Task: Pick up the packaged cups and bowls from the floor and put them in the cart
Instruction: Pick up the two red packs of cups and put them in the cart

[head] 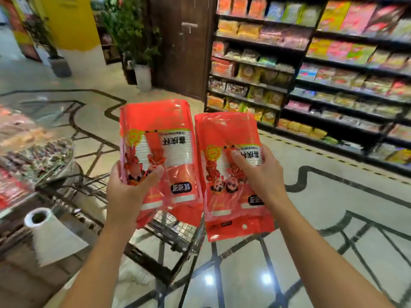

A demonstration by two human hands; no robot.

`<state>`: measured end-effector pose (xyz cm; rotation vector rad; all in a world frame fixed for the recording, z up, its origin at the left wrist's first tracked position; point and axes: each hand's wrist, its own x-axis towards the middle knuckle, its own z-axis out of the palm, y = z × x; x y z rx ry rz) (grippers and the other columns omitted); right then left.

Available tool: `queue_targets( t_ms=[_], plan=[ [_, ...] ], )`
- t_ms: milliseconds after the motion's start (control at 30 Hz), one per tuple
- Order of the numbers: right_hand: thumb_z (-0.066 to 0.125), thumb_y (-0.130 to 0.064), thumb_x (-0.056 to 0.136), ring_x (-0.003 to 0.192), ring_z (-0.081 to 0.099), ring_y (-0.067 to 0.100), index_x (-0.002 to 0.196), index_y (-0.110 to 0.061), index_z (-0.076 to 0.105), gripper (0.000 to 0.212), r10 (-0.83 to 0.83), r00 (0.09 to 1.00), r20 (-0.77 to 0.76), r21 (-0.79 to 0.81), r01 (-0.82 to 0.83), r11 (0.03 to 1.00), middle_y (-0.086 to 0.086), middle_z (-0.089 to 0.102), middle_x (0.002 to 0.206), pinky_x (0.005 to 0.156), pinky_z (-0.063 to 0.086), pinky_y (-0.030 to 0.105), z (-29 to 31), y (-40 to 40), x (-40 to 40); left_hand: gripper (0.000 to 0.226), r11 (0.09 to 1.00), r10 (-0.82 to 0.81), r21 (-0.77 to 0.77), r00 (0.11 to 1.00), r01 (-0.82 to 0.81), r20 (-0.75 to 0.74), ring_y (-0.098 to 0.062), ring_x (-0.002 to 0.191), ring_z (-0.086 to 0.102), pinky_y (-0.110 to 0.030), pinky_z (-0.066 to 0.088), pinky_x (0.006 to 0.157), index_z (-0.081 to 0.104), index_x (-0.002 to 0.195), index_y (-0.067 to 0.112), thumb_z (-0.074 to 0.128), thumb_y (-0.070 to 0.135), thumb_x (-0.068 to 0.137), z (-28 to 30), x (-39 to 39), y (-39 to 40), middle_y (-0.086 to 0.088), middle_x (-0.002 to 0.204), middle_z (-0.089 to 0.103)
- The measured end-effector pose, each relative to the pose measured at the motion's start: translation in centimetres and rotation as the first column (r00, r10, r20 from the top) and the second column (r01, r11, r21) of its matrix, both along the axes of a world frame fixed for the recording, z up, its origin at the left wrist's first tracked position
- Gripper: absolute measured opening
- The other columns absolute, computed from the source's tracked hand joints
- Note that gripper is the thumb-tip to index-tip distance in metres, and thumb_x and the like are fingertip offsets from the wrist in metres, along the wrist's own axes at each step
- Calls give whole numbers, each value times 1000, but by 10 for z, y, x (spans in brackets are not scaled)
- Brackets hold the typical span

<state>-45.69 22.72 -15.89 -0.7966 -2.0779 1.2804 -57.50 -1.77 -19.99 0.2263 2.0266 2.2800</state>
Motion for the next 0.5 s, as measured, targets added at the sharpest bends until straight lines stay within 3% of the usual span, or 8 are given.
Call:
queue_targets(
  t_ms=[100, 200, 300, 400, 500],
  plan=[
    [78, -56, 83, 75, 68, -11, 123, -30, 63, 50, 54, 998, 43, -33, -52, 998, -17, 72, 95, 63, 51, 15, -15, 41, -58, 87, 999, 33, 19, 996, -34, 82, -23, 105, 76, -52, 60, 93, 59, 132, 30, 99, 49, 57, -19, -40, 36, 3, 115, 78],
    [82, -56, 80, 84, 73, -3, 124, -32, 63, 54, 119, 991, 67, -69, -115, 991, -14, 75, 100, 80, 62, 33, -38, 72, -106, 87, 989, 140, 18, 977, -144, 160, -21, 105, 76, -56, 58, 97, 62, 122, 33, 98, 56, 46, -43, -69, 60, 3, 114, 78],
    [84, -58, 77, 92, 75, 8, 123, -37, 63, 55, 208, 973, 103, -112, -197, 974, -11, 77, 103, 89, 61, 46, -66, 94, -154, 105, 974, 224, -23, 952, -224, 209, -21, 113, 72, -54, 54, 104, 58, 133, 28, 97, 66, 43, -65, -90, 78, 2, 123, 75],
    [85, -57, 75, 96, 75, 8, 119, -43, 64, 50, 311, 939, 150, -138, -291, 947, -12, 77, 106, 92, 60, 47, -100, 110, -205, 114, 954, 299, -75, 916, -289, 269, -17, 116, 69, -48, 52, 106, 53, 141, 26, 94, 66, 42, -93, -109, 92, 4, 126, 72],
    [86, -58, 75, 95, 76, 12, 112, -45, 67, 43, 409, 886, 217, -154, -383, 911, -11, 78, 105, 91, 60, 49, -138, 125, -255, 120, 935, 355, -138, 862, -327, 361, -18, 119, 66, -51, 48, 110, 48, 146, 25, 94, 69, 44, -125, -123, 107, 4, 129, 69]
  ],
)
